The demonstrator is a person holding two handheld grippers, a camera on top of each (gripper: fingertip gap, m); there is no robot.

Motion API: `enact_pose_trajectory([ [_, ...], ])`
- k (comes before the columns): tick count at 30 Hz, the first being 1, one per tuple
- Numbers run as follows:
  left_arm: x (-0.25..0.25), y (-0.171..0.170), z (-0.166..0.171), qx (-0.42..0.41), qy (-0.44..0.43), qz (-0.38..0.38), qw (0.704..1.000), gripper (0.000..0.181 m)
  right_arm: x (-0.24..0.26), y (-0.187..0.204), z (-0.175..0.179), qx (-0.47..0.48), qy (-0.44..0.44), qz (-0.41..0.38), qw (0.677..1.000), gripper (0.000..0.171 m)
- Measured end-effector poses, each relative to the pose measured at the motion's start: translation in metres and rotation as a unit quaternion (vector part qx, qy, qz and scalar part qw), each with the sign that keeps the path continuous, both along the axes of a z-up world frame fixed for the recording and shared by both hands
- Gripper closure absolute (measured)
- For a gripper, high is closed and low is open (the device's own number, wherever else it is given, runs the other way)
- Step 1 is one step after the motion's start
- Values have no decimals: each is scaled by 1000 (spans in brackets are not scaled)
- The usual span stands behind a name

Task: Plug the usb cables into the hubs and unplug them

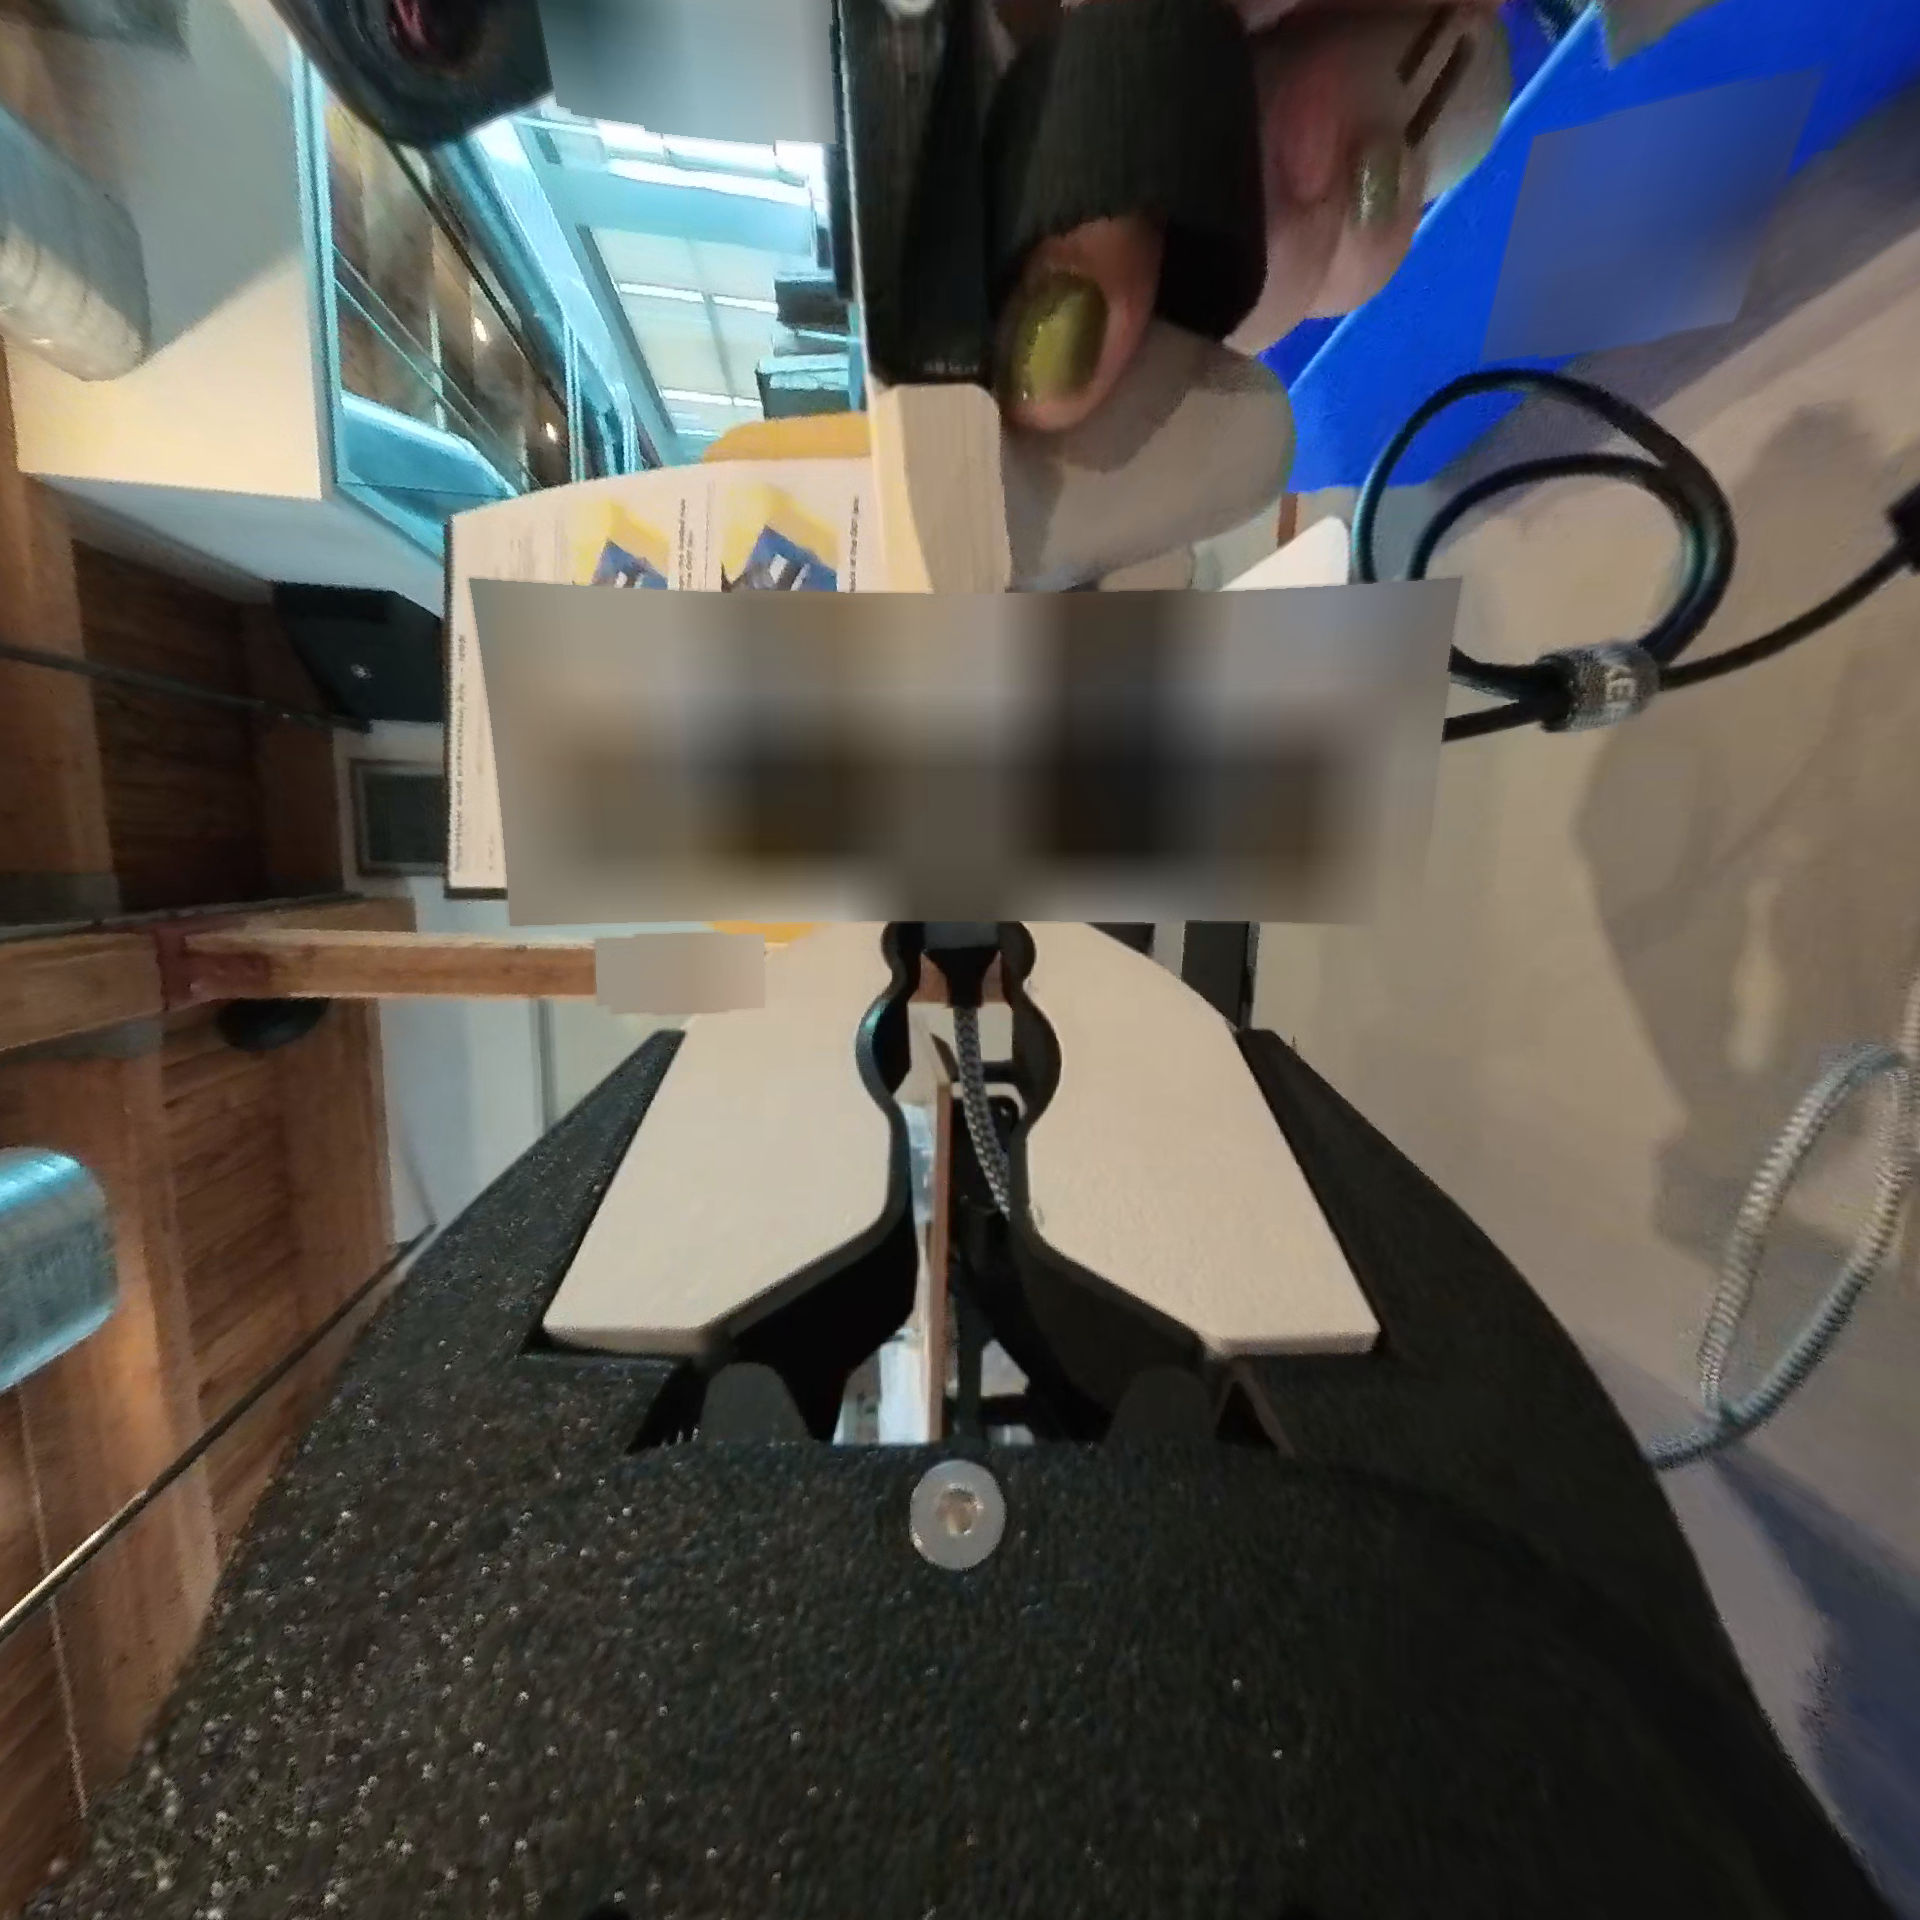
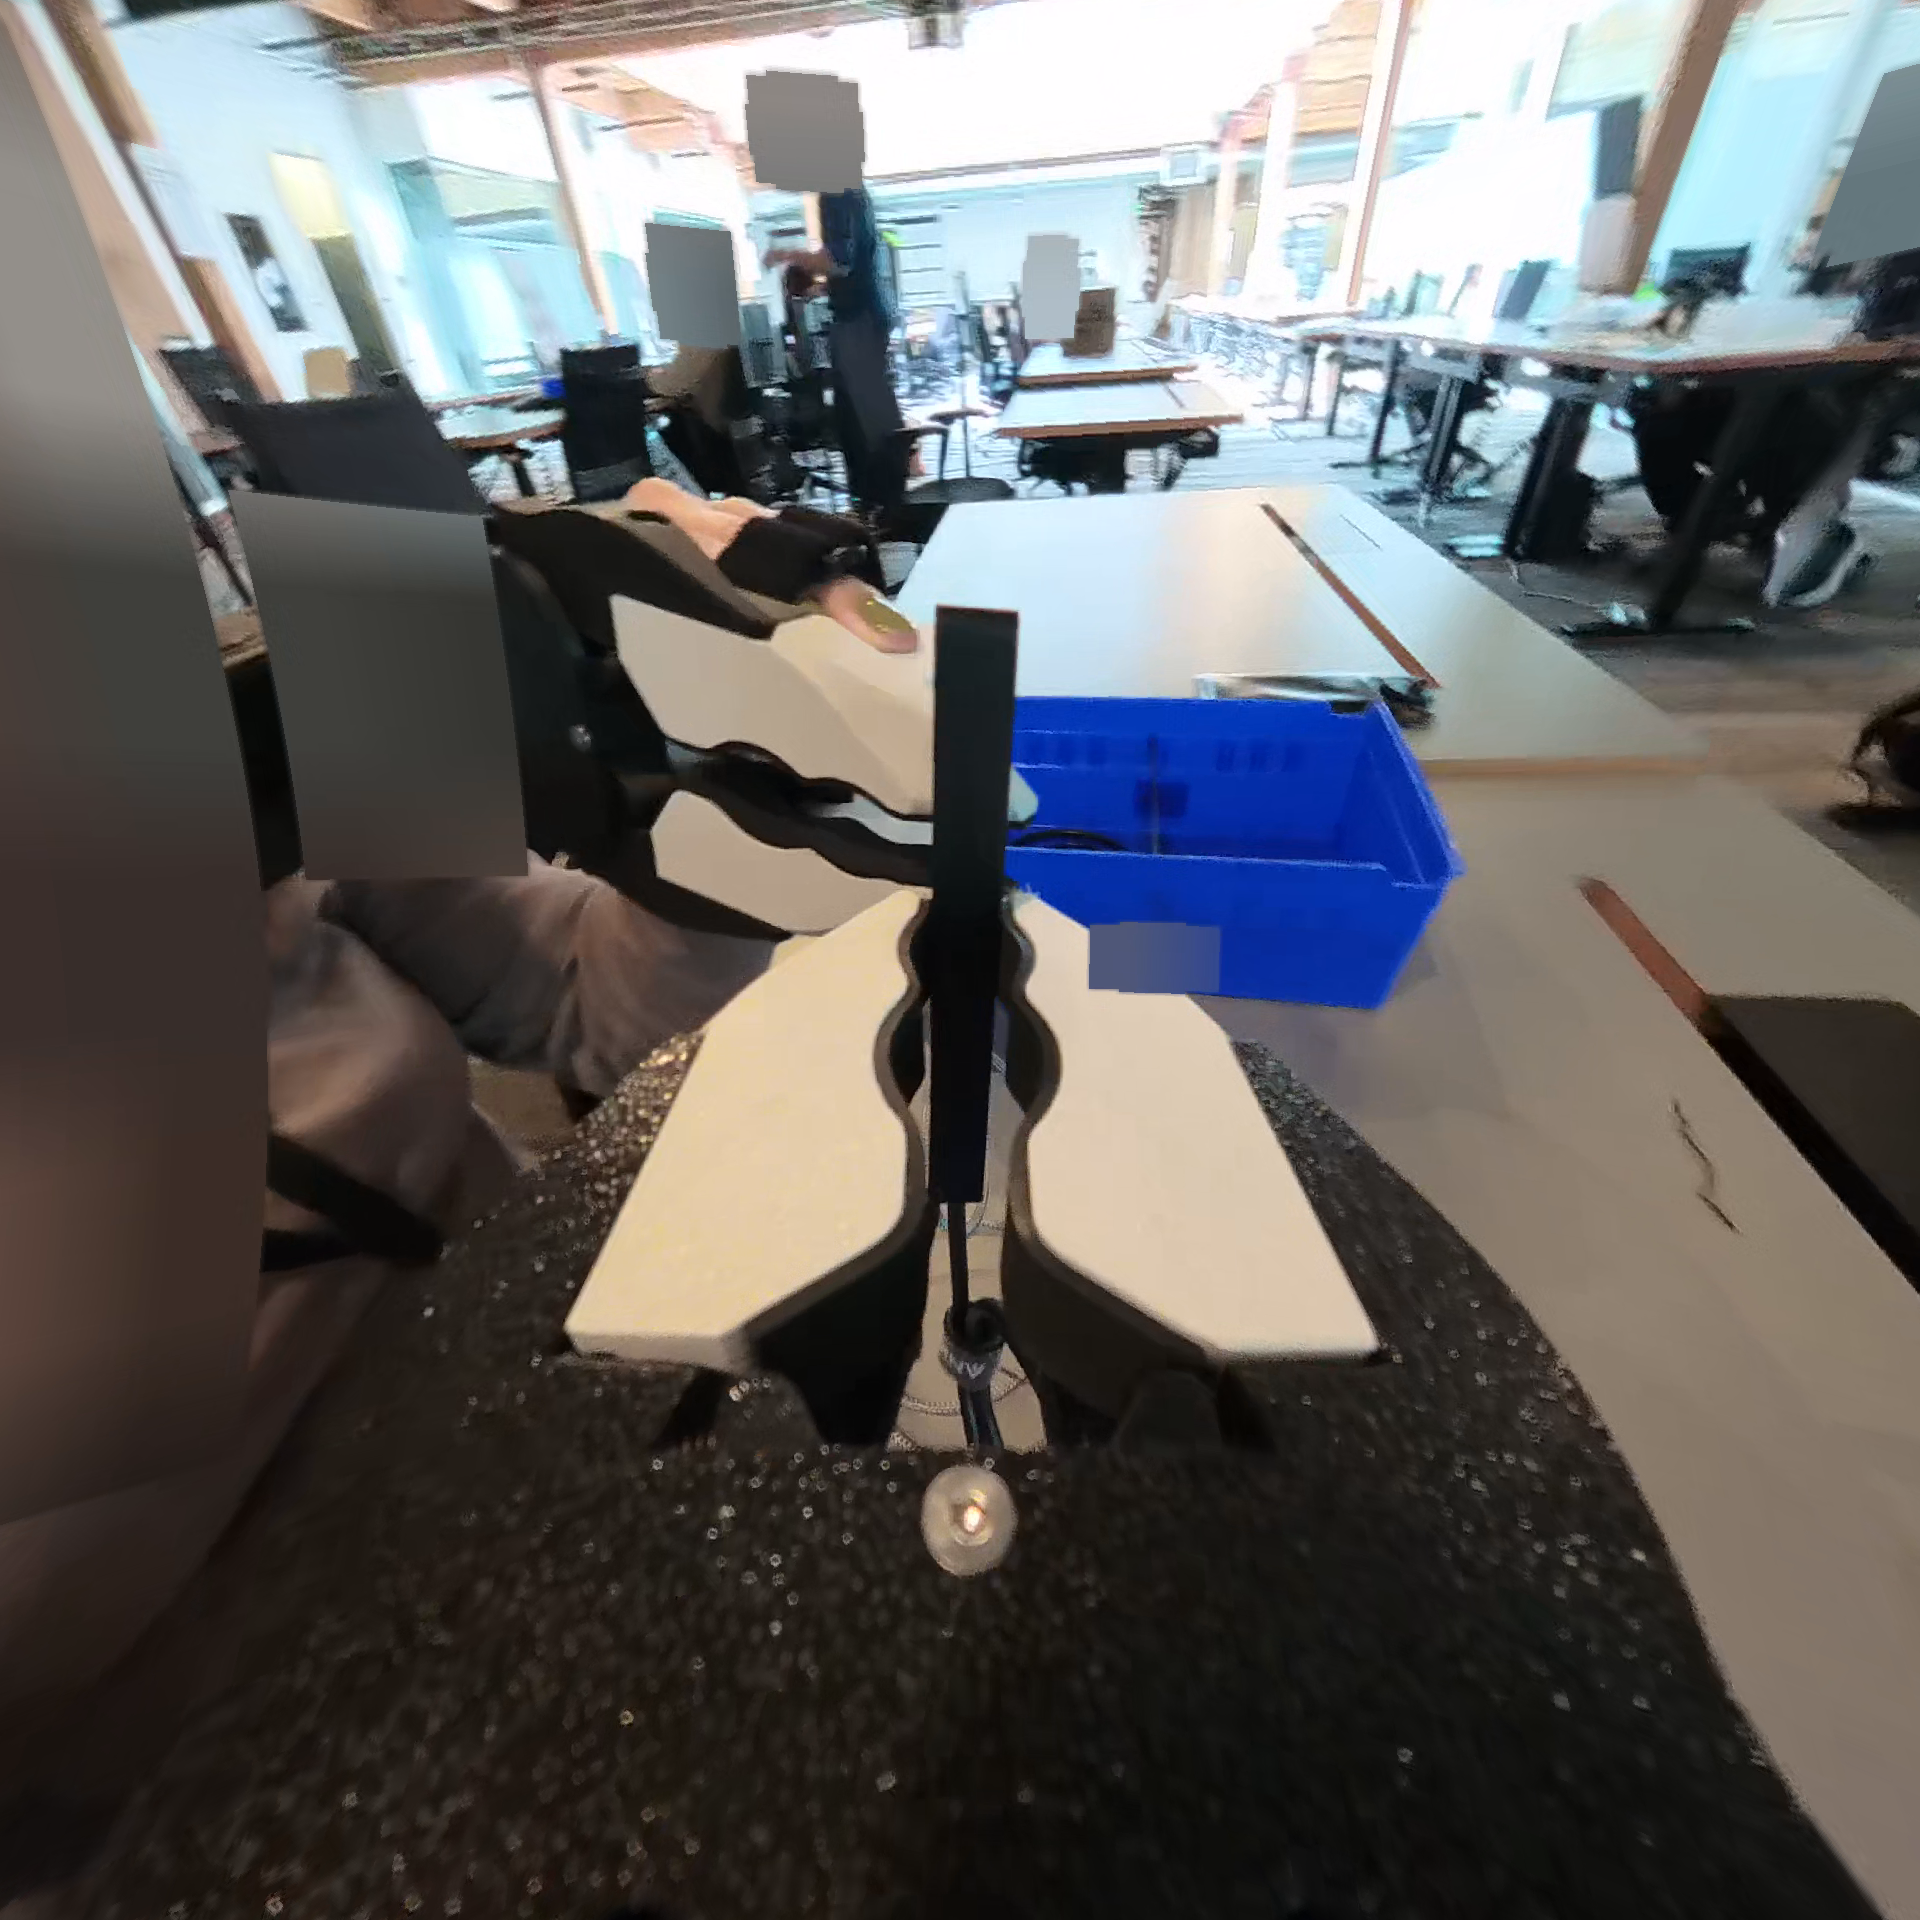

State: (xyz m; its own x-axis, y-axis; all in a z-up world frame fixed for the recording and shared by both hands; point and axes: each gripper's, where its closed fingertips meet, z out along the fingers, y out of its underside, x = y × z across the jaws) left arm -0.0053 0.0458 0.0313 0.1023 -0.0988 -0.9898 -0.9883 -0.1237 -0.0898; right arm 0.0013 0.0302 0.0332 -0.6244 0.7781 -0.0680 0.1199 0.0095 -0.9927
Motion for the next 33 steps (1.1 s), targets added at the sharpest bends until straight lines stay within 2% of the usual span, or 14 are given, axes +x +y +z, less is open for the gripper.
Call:
enact_pose_trajectory([
  [4,-10,12,-6,-3,-6,20,1000,167,-10,11,-6,-8,-11,-24,1000,161],
  [7,-14,21,-7,8,-35,-10,999,167,-14,24,-9,-13,-9,-53,998,161],
  [10,-38,15,15,67,-77,17,995,144,-9,35,-2,-20,10,-76,997,161],
  [12,-54,7,23,62,-154,20,986,124,0,46,8,-30,32,-92,995,161],
  [15,-65,-9,45,80,-273,-13,958,110,28,60,34,-41,83,-118,989,161],
  [17,-70,-20,60,104,-318,-41,941,106,52,65,56,-45,130,-142,980,161],
  [20,-71,-34,76,132,-354,-83,922,114,95,60,98,-50,233,-178,955,161],
  [24,-75,-34,77,134,-367,-80,917,117,136,61,166,-11,317,-244,916,162],
  [28,-47,-27,63,91,-341,-126,927,116,163,74,259,56,345,-310,884,162],
  [33,-46,-12,55,81,-339,-82,934,110,188,106,353,153,331,-414,834,161],
])
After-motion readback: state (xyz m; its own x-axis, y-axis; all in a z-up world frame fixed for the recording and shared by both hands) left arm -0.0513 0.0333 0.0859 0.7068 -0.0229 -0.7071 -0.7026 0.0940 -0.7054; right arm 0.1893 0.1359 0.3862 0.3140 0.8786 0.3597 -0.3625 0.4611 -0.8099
